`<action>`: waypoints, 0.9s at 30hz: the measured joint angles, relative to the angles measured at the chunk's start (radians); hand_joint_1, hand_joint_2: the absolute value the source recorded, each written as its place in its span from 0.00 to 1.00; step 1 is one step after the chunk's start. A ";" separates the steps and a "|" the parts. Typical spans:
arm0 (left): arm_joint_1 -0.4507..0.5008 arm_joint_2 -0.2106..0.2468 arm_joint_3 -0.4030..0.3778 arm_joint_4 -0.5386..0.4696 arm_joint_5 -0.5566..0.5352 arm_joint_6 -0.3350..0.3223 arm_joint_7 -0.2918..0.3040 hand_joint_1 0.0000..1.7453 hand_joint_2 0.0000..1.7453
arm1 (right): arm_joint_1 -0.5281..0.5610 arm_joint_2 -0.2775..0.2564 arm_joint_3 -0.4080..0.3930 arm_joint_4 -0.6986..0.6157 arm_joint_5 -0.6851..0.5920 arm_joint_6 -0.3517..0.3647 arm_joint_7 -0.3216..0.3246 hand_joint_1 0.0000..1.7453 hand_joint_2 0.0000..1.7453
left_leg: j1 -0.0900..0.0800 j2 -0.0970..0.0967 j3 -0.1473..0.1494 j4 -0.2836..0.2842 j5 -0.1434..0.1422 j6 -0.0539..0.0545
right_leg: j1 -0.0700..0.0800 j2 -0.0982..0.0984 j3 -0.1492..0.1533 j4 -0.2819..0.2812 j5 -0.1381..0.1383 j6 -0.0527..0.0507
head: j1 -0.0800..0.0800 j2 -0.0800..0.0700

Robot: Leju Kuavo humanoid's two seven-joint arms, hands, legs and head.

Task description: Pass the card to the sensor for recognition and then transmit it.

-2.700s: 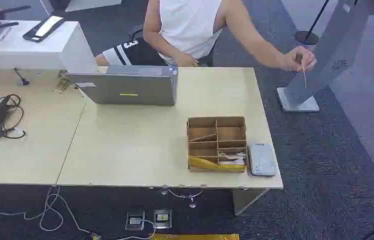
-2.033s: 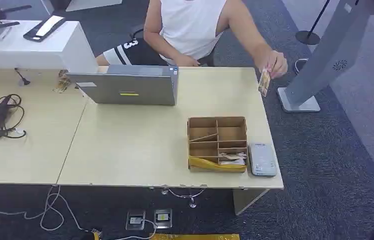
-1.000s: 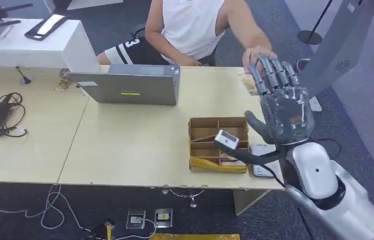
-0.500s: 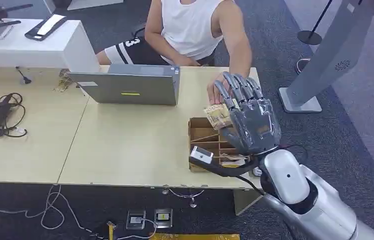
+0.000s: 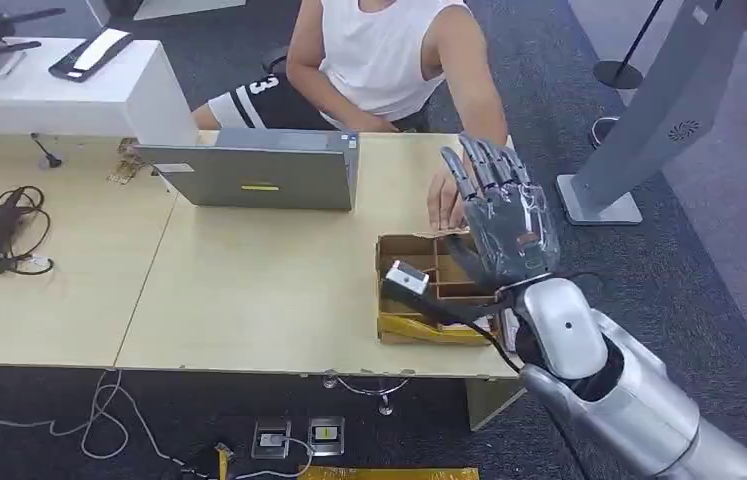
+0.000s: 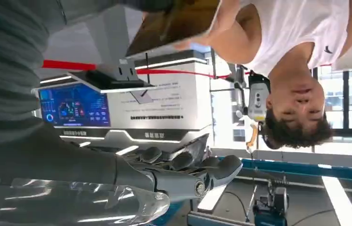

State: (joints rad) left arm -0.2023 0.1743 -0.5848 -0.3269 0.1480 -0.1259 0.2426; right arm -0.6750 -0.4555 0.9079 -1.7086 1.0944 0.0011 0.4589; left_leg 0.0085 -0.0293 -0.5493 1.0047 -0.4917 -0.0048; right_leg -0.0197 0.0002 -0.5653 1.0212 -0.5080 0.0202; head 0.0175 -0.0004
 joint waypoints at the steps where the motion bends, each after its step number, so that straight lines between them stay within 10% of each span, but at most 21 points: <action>1: 0.000 0.000 0.000 0.000 -0.003 0.000 0.000 0.00 0.00 | -0.002 0.000 0.000 0.006 -0.002 -0.002 0.000 1.00 1.00 | 0.000 0.000 0.000 0.000 0.000 0.000 | 0.000 0.000 0.000 0.000 0.000 0.000 | 0.000 0.000; 27: 0.000 -0.002 0.000 -0.014 -0.036 0.000 0.012 0.00 0.00 | -0.017 0.010 -0.002 0.076 -0.031 -0.011 -0.002 1.00 1.00 | 0.000 0.000 0.000 0.000 0.000 0.000 | 0.000 0.000 0.000 0.000 0.000 0.000 | 0.000 0.000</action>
State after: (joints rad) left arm -0.2024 0.1724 -0.5848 -0.3414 0.1121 -0.1259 0.2548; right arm -0.6916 -0.4456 0.9056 -1.6331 1.0632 -0.0099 0.4566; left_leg 0.0085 -0.0289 -0.5493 1.0048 -0.4917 -0.0048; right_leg -0.0197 0.0002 -0.5653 1.0212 -0.5079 0.0202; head 0.0175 -0.0004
